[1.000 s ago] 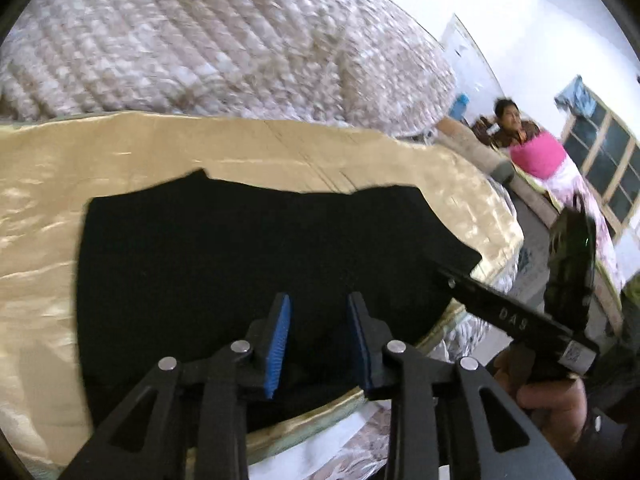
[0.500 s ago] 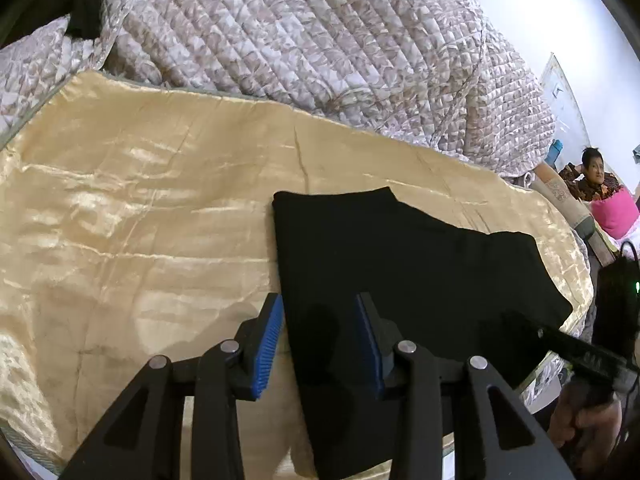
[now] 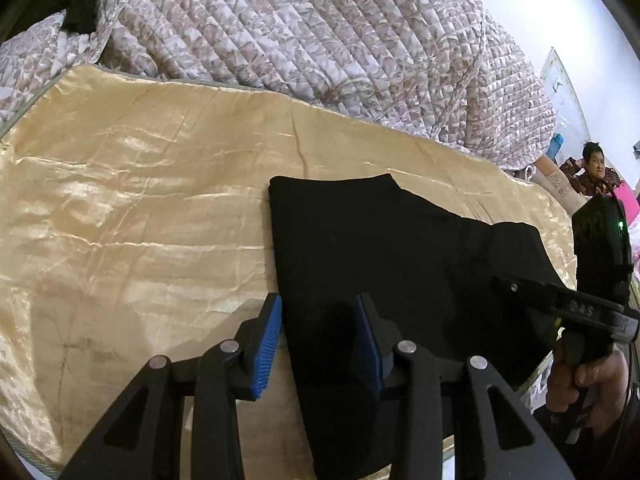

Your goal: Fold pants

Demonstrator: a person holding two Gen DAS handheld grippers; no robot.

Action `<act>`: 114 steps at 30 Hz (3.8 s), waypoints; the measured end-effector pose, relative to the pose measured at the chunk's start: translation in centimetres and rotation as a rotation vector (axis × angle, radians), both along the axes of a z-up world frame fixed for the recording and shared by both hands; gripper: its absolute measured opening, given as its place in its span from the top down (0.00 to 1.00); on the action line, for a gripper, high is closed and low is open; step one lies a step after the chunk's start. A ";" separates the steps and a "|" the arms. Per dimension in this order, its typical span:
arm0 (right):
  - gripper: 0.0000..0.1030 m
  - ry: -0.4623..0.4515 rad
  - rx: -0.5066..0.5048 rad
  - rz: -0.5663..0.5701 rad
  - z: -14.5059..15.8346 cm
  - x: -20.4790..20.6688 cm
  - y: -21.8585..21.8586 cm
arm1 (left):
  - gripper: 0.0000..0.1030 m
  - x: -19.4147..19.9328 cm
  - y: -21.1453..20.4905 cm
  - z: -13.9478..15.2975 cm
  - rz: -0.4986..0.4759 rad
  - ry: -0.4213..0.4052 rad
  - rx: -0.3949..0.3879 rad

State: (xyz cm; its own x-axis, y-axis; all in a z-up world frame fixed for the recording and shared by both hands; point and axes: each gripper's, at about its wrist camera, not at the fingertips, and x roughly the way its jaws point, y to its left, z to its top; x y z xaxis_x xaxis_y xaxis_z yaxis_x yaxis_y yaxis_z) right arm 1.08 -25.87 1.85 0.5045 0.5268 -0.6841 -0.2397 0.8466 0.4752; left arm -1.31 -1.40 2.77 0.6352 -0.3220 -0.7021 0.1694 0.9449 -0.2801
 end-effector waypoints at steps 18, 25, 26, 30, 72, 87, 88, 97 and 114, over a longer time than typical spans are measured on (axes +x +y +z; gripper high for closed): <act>0.96 -0.018 -0.013 -0.117 0.3 -1.4 -1.6 | 0.61 0.1 0.0 0.4 -0.004 -0.020 0.012; 0.95 -0.112 -0.081 -0.134 2.4 -1.2 -1.6 | 0.61 2.0 -1.3 1.1 -0.037 -0.017 0.020; 0.95 -0.106 -0.081 -0.114 2.2 -0.9 -1.2 | 0.61 2.3 -1.7 0.8 -0.048 -0.016 0.029; 0.95 -0.048 -0.130 -0.109 0.3 0.0 -0.5 | 0.61 2.3 -2.3 -0.1 -0.058 -0.026 0.072; 0.67 -0.230 -0.338 -0.097 1.3 -8.0 1.1 | 0.60 -5.4 -4.4 1.0 -0.054 -0.097 0.197; 0.65 -0.163 -0.287 -0.392 0.9 -8.9 -5.9 | 0.59 -5.8 -4.7 0.1 -0.070 -0.088 0.209; 0.62 -0.172 -0.254 -0.463 1.4 -9.3 -7.4 | 0.59 -5.8 -4.7 0.1 -0.069 -0.088 0.208; 0.40 -0.134 -0.018 -0.920 1.3 -13.6 -17.0 | 0.58 -5.8 -4.4 0.1 -0.073 -0.089 0.210; 0.39 -0.119 0.059 -0.864 1.4 -11.2 -17.0 | 0.58 -5.7 -4.5 0.1 -0.070 -0.087 0.201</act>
